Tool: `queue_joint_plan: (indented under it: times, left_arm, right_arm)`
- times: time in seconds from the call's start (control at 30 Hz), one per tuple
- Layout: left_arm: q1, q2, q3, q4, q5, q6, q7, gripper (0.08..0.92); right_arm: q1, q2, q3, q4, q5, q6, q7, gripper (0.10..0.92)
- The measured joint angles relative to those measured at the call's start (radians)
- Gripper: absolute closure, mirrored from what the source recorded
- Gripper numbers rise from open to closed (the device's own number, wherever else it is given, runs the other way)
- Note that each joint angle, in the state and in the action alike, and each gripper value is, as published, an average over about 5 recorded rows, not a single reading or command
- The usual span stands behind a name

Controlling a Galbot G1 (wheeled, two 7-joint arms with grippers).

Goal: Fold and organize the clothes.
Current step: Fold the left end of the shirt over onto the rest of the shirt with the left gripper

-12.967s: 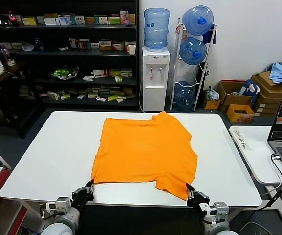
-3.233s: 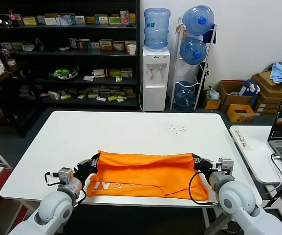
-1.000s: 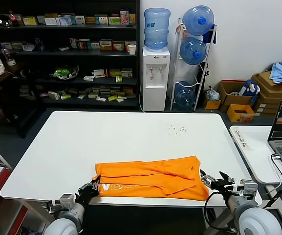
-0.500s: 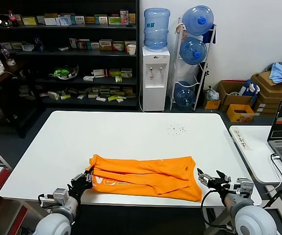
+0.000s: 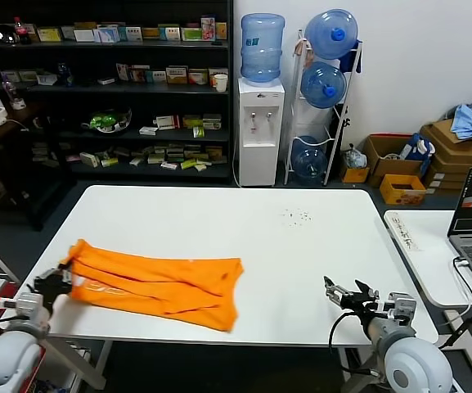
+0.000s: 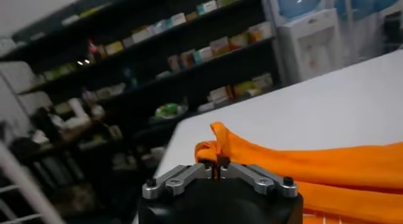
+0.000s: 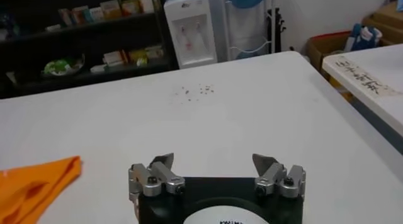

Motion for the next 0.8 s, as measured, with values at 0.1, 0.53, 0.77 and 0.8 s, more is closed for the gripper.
queue_joint_plan:
  times: [0.1,0.53,0.77,0.8]
  left_arm:
    - [0.004,0.016,-0.043,0.04,0.041,-0.023,0.004,0.875]
    - [0.098,-0.053,0.008,-0.185,-0.204,0.058,-0.049,0.875]
    - [0.053,-0.156,0.13,-0.296,-0.362,0.12,-0.111,0.875]
    - [0.044,-0.169,0.146,-0.306,-0.377,0.127,-0.118,0.875]
  right_arm:
    - [0.008,0.004,-0.007,-0.005,-0.003,0.0,0.001,0.203]
    - [0.015,0.03,-0.014,-0.046,-0.019,0.003,0.006,0.203]
    - [0.003,0.046,-0.002,-0.064,-0.028,0.005,0.008,0.203]
    - [0.002,0.048,-0.001,-0.066,-0.028,0.005,0.009,0.203]
